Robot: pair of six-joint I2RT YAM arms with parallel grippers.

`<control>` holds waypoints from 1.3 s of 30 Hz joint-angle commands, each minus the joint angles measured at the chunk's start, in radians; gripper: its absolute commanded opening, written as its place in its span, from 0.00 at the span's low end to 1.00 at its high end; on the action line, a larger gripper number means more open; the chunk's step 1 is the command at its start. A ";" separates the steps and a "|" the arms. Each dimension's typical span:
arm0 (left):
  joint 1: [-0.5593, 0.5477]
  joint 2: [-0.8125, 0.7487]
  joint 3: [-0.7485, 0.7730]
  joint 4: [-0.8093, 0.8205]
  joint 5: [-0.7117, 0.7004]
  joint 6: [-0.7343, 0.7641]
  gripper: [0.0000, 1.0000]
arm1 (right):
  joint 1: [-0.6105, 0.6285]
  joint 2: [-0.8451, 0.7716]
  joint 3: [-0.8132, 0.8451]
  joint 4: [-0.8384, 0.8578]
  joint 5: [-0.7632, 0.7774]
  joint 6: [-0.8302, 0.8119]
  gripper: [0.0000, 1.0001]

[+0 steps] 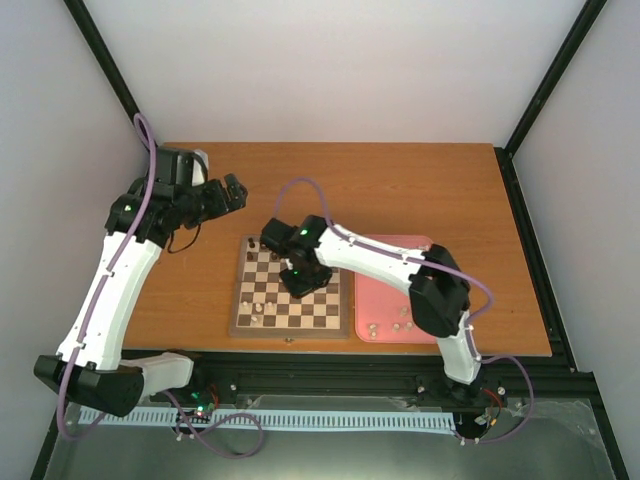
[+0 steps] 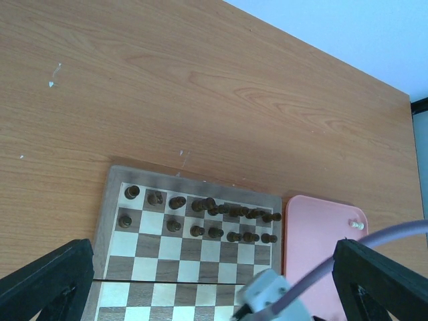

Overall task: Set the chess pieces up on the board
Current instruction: Pick up the chess piece from the storage box, then place the chess piece on the chessboard.

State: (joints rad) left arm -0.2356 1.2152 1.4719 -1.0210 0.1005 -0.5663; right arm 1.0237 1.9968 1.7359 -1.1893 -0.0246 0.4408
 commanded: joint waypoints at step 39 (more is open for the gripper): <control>0.008 -0.075 -0.030 -0.022 -0.057 0.033 1.00 | 0.101 0.244 0.184 -0.015 -0.110 -0.055 0.05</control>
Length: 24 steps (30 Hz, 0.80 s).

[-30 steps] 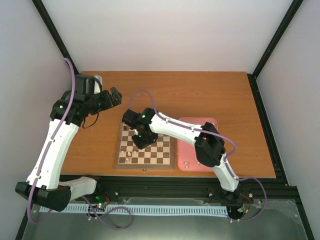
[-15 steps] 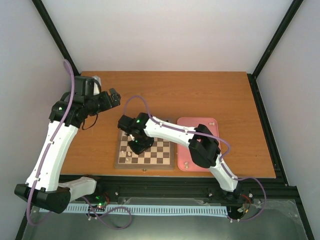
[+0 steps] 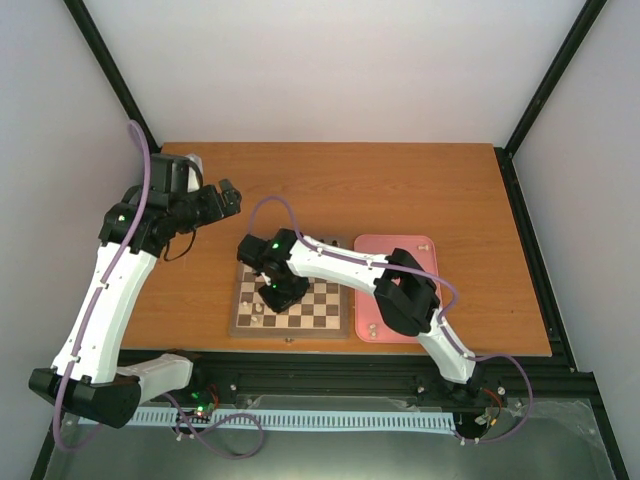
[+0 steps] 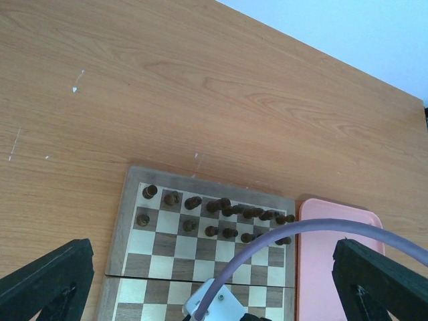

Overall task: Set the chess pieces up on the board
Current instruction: Place the chess piece on the chessboard.

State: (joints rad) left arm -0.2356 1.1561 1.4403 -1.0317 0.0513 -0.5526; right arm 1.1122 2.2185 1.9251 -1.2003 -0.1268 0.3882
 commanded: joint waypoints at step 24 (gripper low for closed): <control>0.007 -0.005 0.006 -0.009 -0.007 0.020 1.00 | 0.015 0.014 -0.001 -0.002 0.019 -0.024 0.25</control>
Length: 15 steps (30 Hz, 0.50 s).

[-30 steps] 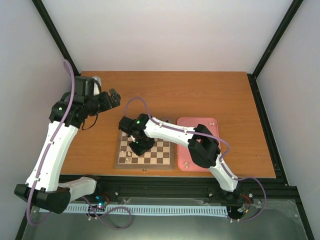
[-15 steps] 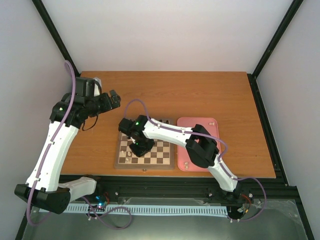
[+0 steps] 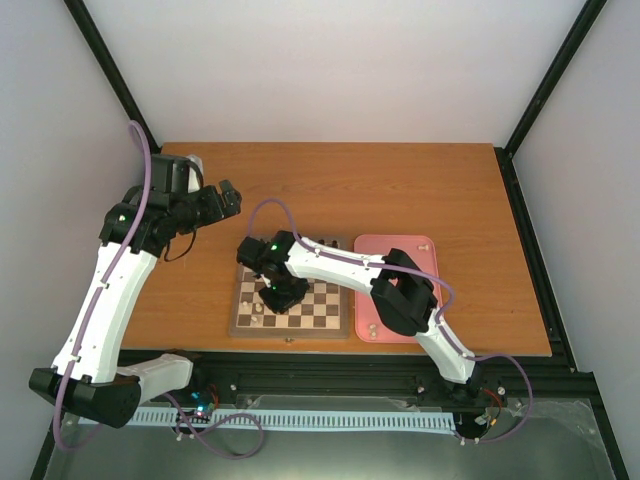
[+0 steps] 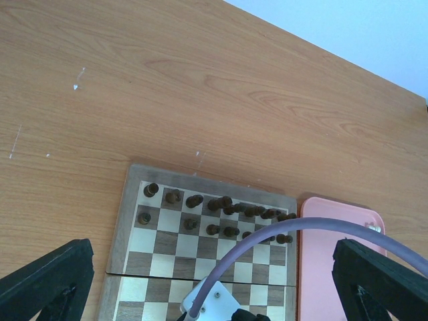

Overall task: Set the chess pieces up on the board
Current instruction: Place the chess piece on the chessboard.

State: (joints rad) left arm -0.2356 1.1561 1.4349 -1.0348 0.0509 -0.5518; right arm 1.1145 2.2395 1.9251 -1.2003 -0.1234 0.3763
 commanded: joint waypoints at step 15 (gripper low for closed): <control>0.007 0.004 0.015 -0.003 -0.005 0.012 1.00 | -0.012 -0.193 -0.040 -0.052 0.108 0.010 0.39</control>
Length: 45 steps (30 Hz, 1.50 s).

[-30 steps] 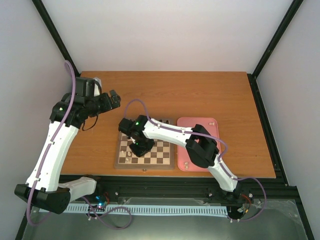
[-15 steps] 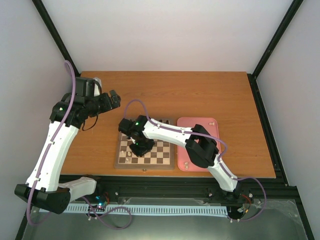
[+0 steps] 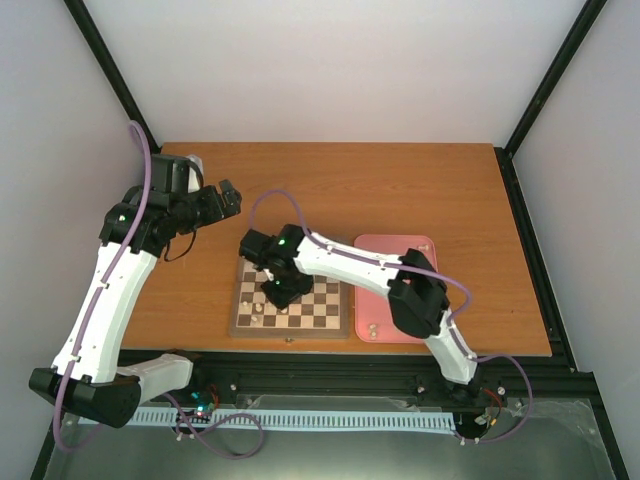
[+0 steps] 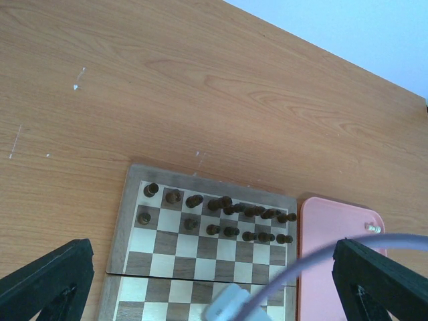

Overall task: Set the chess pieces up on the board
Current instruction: Place the chess piece on the chessboard, then pick up the chess piece from the storage box.

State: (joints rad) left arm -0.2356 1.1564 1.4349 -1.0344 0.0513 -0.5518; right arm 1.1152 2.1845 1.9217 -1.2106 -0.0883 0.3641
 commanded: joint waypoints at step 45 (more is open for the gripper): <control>0.007 0.074 0.012 0.033 0.035 0.001 1.00 | -0.736 -0.519 -0.904 0.216 0.162 -0.027 0.36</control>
State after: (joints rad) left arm -0.2356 1.2224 1.4349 -1.0229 0.0792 -0.5522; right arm 0.3912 1.6558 1.0233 -1.0172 0.0784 0.3595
